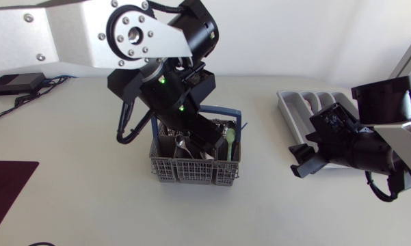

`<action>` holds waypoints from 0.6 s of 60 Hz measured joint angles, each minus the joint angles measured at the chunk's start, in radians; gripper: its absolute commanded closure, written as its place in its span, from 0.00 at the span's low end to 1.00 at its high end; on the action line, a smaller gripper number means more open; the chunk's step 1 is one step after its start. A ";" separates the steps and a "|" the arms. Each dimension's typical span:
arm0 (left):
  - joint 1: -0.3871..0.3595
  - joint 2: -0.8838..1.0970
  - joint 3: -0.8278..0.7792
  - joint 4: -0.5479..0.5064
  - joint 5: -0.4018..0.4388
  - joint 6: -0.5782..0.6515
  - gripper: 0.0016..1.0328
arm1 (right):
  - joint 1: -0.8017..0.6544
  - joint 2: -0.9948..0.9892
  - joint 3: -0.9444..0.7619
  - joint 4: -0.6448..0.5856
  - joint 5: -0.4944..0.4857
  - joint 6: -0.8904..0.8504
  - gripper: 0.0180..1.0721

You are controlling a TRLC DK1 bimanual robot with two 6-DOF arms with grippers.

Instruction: Sort the cutlery from the basket into the organizer compartments.

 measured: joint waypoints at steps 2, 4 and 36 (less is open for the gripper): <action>0.000 0.000 0.000 0.000 -0.003 0.000 0.27 | 0.002 -0.002 -0.002 0.000 0.000 0.000 0.36; 0.000 0.000 0.000 0.000 -0.008 0.000 0.27 | 0.003 -0.002 -0.003 0.000 0.000 0.000 0.36; 0.000 -0.105 -0.060 -0.009 -0.015 0.001 0.26 | 0.342 -0.027 0.035 -0.043 0.026 0.130 0.37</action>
